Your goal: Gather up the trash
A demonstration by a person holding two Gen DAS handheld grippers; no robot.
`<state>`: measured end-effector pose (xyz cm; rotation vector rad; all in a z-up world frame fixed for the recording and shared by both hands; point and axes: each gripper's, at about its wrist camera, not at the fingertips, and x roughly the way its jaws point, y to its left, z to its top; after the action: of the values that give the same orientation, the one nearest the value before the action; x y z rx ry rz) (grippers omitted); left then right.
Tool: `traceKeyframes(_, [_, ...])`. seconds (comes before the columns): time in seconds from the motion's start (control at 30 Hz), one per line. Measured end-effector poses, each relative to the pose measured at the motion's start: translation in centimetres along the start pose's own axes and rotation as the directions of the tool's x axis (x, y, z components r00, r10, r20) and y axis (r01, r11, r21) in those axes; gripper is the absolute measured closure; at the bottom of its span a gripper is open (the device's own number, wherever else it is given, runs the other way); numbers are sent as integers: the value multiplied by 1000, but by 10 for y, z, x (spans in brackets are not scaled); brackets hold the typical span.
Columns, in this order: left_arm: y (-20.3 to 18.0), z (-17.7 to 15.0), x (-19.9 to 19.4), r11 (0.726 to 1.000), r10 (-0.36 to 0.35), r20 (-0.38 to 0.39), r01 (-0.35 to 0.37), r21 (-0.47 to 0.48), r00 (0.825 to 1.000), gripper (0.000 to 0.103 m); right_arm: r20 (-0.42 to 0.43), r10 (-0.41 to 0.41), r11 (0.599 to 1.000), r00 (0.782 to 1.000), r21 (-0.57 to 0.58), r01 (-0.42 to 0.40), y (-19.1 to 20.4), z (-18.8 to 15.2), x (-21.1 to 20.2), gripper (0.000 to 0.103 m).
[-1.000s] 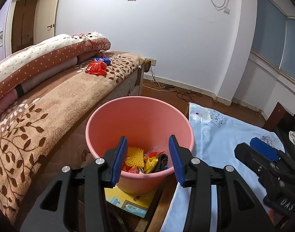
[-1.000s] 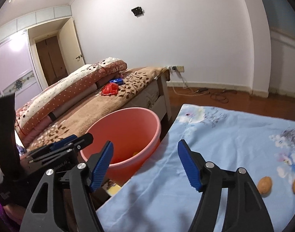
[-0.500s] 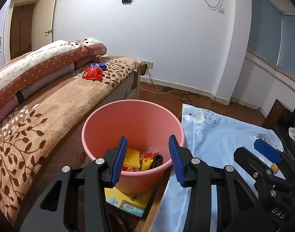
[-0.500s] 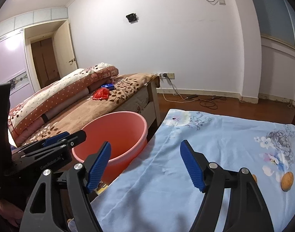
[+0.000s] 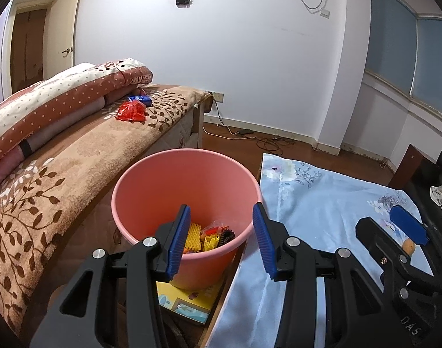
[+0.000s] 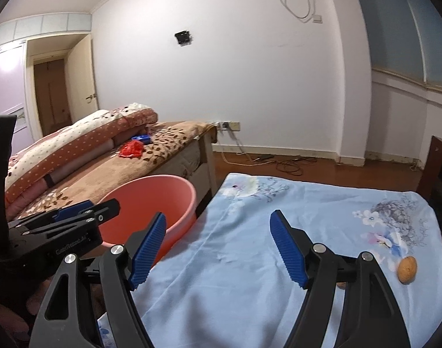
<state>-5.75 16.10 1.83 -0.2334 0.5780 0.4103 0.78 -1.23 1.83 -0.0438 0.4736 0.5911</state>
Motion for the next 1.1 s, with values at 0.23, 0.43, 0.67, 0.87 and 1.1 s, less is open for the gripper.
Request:
traceKeyframes(0.23, [-5,-3,-1,1000,-11,0,11,9,1000,58,16,-34,999,999,17,33,-3,-2,-7,30])
traceKeyframes(0.43, [-10,-4,-4,1000,-22,10,22,21,1000,58,8,-26,1000,1000,18,26,-4,-2,-11,30])
traceKeyframes(0.67, [-15,-5,-5,999,-34,11,34,34,999,58,-8,-20,1000,1000,22,20,-7,-2,-13,30])
traceKeyframes(0.87, [-19,-5,-6,998,-40,7,40,43,999,58,-31,-37,999,999,16,38,-9,-2,-11,30])
traceKeyframes(1.1, [-20,-6,-4,998,-42,3,42,46,999,58,-57,-40,999,998,17,41,-11,-3,-7,30])
